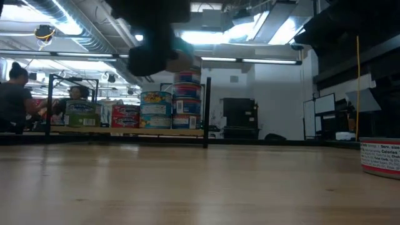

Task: Stack canned seafood by type on shelf
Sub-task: Stack the yellow blue tuna can on top of the yellow blue tuna can on the shelf

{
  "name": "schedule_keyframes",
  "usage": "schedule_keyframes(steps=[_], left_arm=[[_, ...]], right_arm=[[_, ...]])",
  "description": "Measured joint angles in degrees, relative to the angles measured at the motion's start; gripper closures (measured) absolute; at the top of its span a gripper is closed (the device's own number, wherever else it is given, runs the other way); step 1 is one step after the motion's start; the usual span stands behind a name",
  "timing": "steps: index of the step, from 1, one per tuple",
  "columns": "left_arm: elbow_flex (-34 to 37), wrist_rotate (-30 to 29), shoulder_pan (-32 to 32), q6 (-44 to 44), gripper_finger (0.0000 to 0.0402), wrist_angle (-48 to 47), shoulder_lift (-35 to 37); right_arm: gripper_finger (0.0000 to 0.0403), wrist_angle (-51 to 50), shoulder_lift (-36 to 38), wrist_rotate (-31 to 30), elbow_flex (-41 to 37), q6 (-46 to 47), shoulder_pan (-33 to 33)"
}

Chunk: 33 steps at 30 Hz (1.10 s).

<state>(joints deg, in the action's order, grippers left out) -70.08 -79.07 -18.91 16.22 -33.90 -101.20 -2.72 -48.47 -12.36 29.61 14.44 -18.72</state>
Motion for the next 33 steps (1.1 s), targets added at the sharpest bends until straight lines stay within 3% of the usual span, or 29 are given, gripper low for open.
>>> schedule_keyframes(steps=[6,10,22,28,33], left_arm=[[0.0,3.3,3.3,-15.9,0.0251,-19.9,2.6],[0.0,4.7,6.6,-20.7,0.0251,-26.4,2.7],[0.0,5.7,17.8,-20.4,0.0249,-26.7,2.6],[0.0,11.2,20.7,-20.3,0.0249,-25.1,2.6],[0.0,11.8,21.4,-17.3,0.0249,-22.5,2.6]], right_arm=[[0.0248,-1.3,0.0,-0.1,0.0,0.0,0.0],[0.0248,-1.4,0.0,-0.1,0.0,0.0,0.0],[0.0248,-1.8,0.0,-0.1,0.0,0.0,0.0],[0.0249,-1.8,0.0,-0.2,0.0,0.0,0.0],[0.0249,-1.9,0.0,-0.2,0.0,0.0,0.0]])
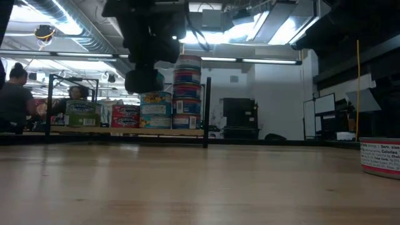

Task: Stack canned seafood by type on shelf
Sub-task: Stack the yellow blue tuna can on top of the yellow blue tuna can on the shelf

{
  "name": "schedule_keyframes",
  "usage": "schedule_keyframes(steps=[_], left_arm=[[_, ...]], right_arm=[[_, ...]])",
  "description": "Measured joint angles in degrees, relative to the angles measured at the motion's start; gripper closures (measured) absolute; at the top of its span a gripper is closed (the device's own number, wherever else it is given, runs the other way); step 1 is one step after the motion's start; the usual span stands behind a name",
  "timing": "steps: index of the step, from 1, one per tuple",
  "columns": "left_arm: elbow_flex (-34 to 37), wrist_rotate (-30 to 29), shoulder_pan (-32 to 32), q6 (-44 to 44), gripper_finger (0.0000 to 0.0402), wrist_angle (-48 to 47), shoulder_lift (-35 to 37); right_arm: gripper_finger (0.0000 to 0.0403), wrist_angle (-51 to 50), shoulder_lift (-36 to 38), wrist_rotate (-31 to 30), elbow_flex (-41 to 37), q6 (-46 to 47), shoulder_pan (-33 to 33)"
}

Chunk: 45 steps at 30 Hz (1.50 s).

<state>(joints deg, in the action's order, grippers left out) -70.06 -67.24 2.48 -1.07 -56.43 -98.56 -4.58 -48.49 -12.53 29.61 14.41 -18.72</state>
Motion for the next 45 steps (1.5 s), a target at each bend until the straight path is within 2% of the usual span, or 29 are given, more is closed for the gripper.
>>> schedule_keyframes(steps=[8,14,37,45], left_arm=[[0.0,0.7,-0.2,10.9,0.0249,7.3,0.0],[0.0,4.4,0.5,15.6,0.0249,9.1,0.0],[0.0,5.6,1.4,14.9,0.0249,9.2,0.0],[0.0,5.8,1.7,10.2,0.0249,9.5,0.0]], right_arm=[[0.0249,0.0,0.0,0.0,0.0,0.0,0.0],[0.0249,0.0,0.0,0.0,0.0,0.0,0.0],[0.0249,0.0,0.0,0.0,0.0,0.0,0.0],[0.0249,0.0,0.0,0.1,0.0,0.0,0.0]])
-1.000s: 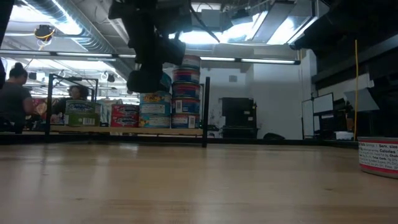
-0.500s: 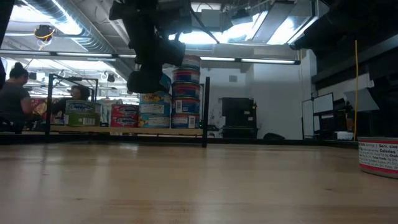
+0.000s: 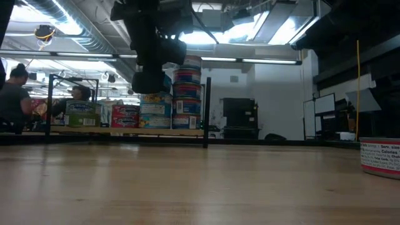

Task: Stack canned seafood by type on shelf
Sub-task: Stack the yellow blue tuna can on top of the yellow blue tuna can on the shelf

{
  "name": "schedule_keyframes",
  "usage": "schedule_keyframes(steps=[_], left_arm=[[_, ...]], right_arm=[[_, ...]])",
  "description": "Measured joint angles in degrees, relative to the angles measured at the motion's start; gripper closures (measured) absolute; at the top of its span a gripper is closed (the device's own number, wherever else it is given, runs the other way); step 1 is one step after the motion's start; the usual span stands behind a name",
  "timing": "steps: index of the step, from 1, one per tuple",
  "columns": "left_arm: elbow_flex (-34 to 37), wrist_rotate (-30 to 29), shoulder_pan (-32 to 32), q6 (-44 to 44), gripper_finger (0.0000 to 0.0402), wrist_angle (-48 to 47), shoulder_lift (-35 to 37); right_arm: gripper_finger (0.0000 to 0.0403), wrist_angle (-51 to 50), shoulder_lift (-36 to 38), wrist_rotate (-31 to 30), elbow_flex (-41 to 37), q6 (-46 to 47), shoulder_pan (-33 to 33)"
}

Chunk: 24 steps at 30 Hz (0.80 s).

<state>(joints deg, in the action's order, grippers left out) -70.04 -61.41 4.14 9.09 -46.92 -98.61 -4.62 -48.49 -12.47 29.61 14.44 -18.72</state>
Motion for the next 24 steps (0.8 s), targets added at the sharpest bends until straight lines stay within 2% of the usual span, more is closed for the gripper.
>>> schedule_keyframes(steps=[11,24], left_arm=[[0.0,0.9,0.4,2.6,0.0248,0.1,0.0],[0.0,1.4,0.6,1.8,0.0248,0.1,0.0]], right_arm=[[0.0249,0.0,0.0,0.0,0.0,0.0,0.0],[0.0249,0.0,0.0,0.1,0.0,0.0,0.0]])
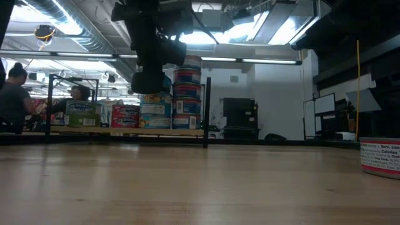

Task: Stack canned seafood by type on shelf
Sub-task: Stack the yellow blue tuna can on top of the yellow blue tuna can on the shelf

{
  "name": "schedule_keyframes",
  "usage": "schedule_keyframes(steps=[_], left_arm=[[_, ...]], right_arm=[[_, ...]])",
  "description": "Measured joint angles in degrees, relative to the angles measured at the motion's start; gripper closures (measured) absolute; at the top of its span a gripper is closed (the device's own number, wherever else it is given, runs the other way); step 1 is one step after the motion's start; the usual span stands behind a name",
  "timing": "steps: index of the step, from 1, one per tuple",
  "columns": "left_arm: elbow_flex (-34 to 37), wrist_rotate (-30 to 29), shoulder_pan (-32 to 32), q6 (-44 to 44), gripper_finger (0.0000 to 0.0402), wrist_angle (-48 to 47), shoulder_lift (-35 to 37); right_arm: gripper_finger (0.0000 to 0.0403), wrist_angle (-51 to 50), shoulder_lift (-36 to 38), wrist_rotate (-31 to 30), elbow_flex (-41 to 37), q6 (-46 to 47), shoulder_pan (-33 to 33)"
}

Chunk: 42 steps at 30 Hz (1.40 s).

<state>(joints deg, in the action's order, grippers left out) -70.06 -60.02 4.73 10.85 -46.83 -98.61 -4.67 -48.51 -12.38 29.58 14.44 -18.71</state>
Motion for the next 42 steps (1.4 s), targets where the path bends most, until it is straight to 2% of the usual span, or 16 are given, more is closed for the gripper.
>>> schedule_keyframes(steps=[10,15,19,22,42], left_arm=[[0.0,-0.1,0.0,0.0,0.0245,0.0,0.0],[0.0,2.7,0.0,-1.4,0.0202,0.1,0.0],[0.0,2.3,-0.2,-0.6,0.0165,0.1,0.0],[0.0,1.9,-0.7,1.0,0.0154,0.1,0.0],[0.1,4.1,-1.4,-0.4,0.0151,-0.7,4.1]], right_arm=[[0.0249,0.0,0.0,0.0,0.0,0.0,0.0],[0.0249,0.0,0.0,0.0,0.0,0.0,0.0],[0.0249,0.0,0.0,0.0,0.0,0.0,0.0],[0.0249,-0.1,0.0,0.0,0.0,0.0,0.0],[0.0249,-1.7,0.0,0.0,0.0,0.0,0.0]])
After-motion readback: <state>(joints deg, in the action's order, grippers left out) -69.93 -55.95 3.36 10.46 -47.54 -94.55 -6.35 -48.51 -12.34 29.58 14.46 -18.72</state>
